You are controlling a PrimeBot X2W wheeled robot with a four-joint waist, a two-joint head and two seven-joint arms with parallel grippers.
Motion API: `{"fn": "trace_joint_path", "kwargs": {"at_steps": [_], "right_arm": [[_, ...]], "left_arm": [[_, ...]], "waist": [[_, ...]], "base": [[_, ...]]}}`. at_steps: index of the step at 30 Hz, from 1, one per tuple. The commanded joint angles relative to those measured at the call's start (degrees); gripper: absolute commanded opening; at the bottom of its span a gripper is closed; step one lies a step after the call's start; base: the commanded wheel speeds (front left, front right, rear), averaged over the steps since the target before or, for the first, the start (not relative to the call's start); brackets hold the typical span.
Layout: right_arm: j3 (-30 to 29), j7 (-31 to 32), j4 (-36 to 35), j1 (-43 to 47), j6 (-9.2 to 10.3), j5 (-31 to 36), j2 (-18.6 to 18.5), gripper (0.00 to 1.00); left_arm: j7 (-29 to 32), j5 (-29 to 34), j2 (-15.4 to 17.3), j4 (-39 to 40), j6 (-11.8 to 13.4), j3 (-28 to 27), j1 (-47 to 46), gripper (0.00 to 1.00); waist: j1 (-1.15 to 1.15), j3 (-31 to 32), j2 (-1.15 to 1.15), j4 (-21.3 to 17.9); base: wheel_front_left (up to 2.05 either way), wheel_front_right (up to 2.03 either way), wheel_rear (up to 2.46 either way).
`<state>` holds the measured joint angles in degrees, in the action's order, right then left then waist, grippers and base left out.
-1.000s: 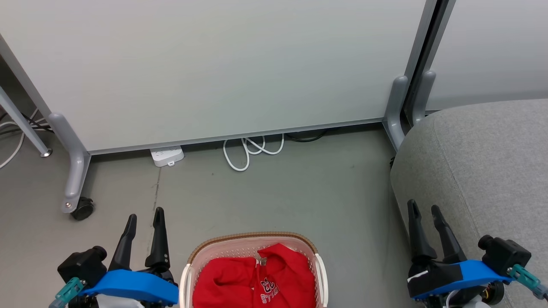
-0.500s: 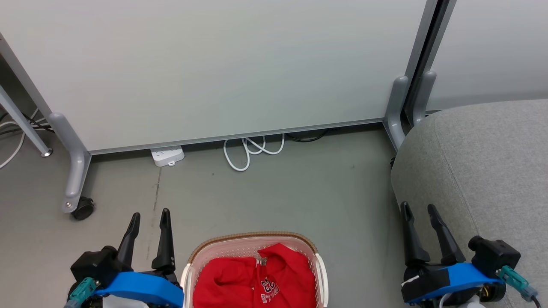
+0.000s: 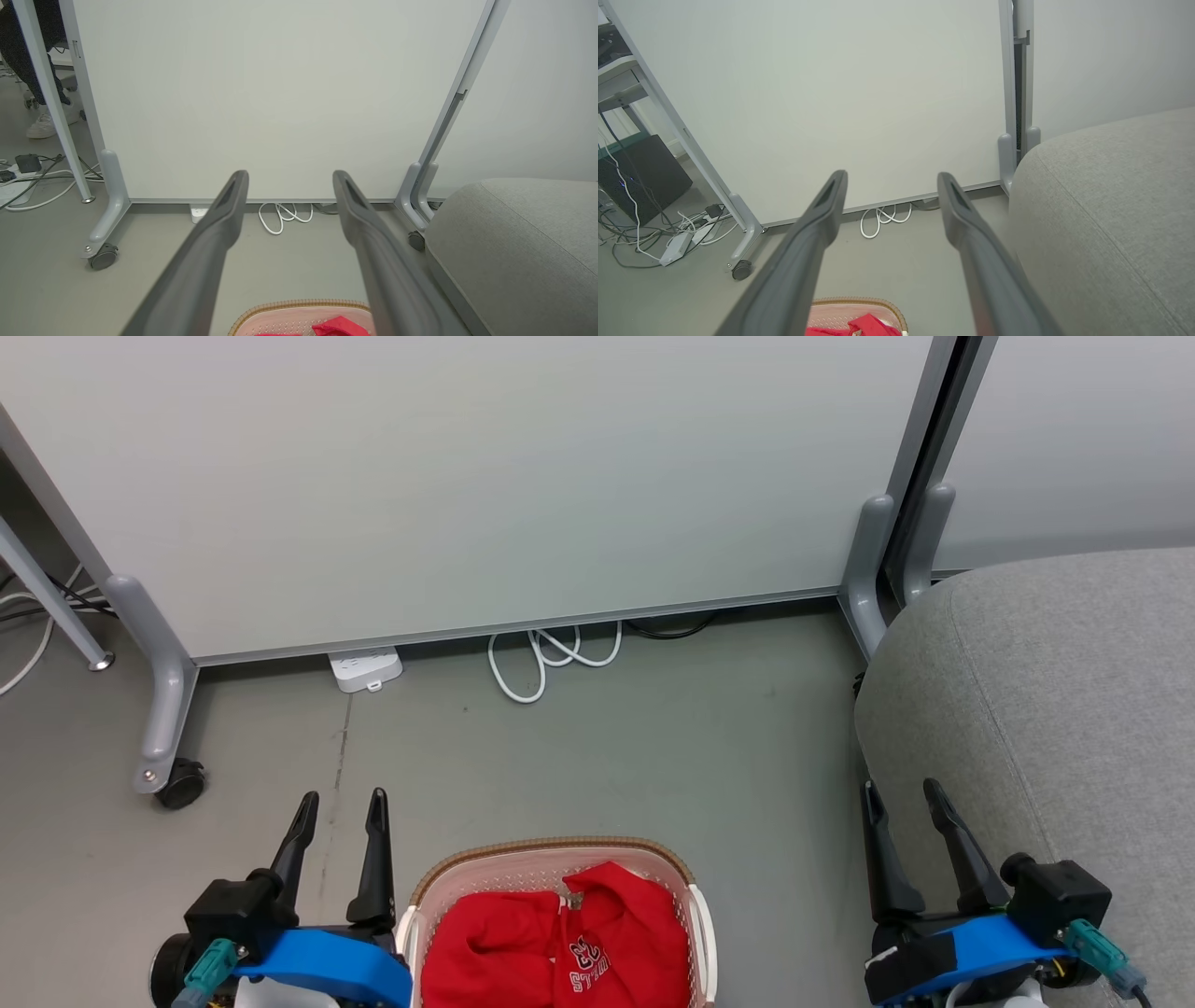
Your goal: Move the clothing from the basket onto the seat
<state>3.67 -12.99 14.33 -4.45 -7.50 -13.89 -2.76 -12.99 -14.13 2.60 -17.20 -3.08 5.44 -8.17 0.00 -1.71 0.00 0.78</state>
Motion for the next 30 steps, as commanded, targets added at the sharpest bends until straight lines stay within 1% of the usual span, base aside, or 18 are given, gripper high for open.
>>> {"fn": "trace_joint_path", "kwargs": {"at_steps": [1,19,30], "right_arm": [[0.27,-0.48,-0.03,-0.36,0.02,1.27,-0.19,1.00],[1.15,-2.38,0.66,-0.40,0.02,8.37,-0.19,1.00],[1.15,-2.31,1.10,-0.41,0.02,7.84,-0.19,1.00]], "left_arm": [[-0.50,1.14,0.39,-0.01,0.30,0.06,-0.87,1.00],[-2.42,8.19,0.44,-0.99,0.40,0.94,-0.95,1.00],[-2.29,7.82,0.43,-1.40,0.12,0.54,-0.78,1.00]], "waist": [[0.00,-0.03,0.00,0.02],[0.00,-0.61,0.00,-0.03],[0.00,-0.60,0.00,-0.07]], "base": [[0.00,0.00,0.00],[0.00,0.00,0.00],[0.00,0.00,0.00]]}}
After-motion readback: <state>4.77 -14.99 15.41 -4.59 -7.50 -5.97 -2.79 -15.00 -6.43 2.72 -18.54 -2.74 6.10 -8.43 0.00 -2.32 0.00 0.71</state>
